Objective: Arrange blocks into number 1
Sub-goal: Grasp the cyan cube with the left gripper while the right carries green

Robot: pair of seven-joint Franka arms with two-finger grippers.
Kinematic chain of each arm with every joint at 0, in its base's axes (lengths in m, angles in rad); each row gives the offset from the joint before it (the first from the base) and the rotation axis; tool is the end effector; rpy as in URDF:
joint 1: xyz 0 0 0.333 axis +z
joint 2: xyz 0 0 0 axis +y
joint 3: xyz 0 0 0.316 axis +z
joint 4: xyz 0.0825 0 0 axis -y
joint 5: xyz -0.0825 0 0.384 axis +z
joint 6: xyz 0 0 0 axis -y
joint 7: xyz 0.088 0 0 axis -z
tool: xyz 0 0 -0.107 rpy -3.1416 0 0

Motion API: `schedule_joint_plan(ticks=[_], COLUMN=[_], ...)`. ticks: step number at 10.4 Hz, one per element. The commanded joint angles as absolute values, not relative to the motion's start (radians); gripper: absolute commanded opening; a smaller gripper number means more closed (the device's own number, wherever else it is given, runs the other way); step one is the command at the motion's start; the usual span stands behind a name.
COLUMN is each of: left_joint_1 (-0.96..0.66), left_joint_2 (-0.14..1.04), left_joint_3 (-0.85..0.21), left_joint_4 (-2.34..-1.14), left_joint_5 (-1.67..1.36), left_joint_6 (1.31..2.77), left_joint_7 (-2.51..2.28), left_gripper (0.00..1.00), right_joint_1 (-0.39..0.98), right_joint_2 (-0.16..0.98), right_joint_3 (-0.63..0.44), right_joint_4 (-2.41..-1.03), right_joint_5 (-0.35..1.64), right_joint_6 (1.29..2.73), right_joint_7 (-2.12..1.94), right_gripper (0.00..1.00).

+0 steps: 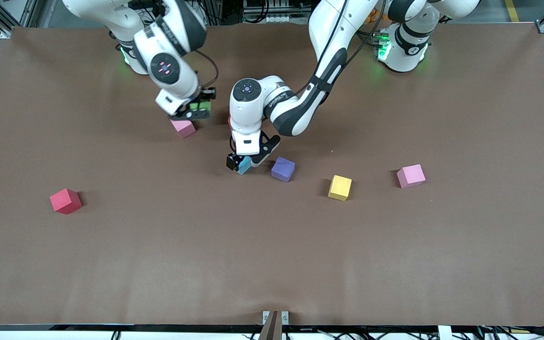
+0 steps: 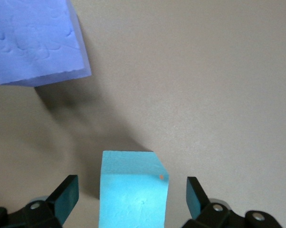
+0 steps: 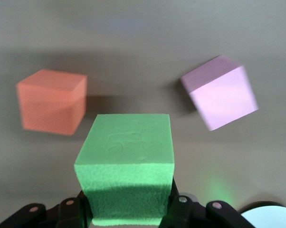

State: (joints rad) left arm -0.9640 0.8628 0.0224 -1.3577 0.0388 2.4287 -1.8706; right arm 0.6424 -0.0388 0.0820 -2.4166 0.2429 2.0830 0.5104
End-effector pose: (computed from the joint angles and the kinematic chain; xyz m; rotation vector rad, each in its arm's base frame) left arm 0.4427 -0.6148 0.2228 2.6531 1.2696 0.1152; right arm 0.3287 0.3068 0.3047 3.0776 0.0963 -0.5420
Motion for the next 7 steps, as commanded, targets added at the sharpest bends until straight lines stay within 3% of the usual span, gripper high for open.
schedule_joint_plan(ticks=[1, 7], left_joint_1=[-0.971, -0.98], left_joint_2=[0.893, 0.948], left_joint_3=[0.031, 0.031], left_joint_4=[-1.318, -1.284], left_joint_5=[0.057, 0.061], left_joint_6=[2.441, 2.467], left_joint_7=[-1.884, -1.853], left_gripper=[1.0, 1.0], right_joint_1=[0.753, 0.885], right_joint_2=[-0.08, -0.055], right_joint_3=[0.08, 0.08], right_joint_4=[-2.491, -2.545], right_joint_5=[0.297, 0.327], right_joint_6=[2.193, 2.296], right_joint_7=[0.593, 0.719], right_gripper=[0.58, 0.58])
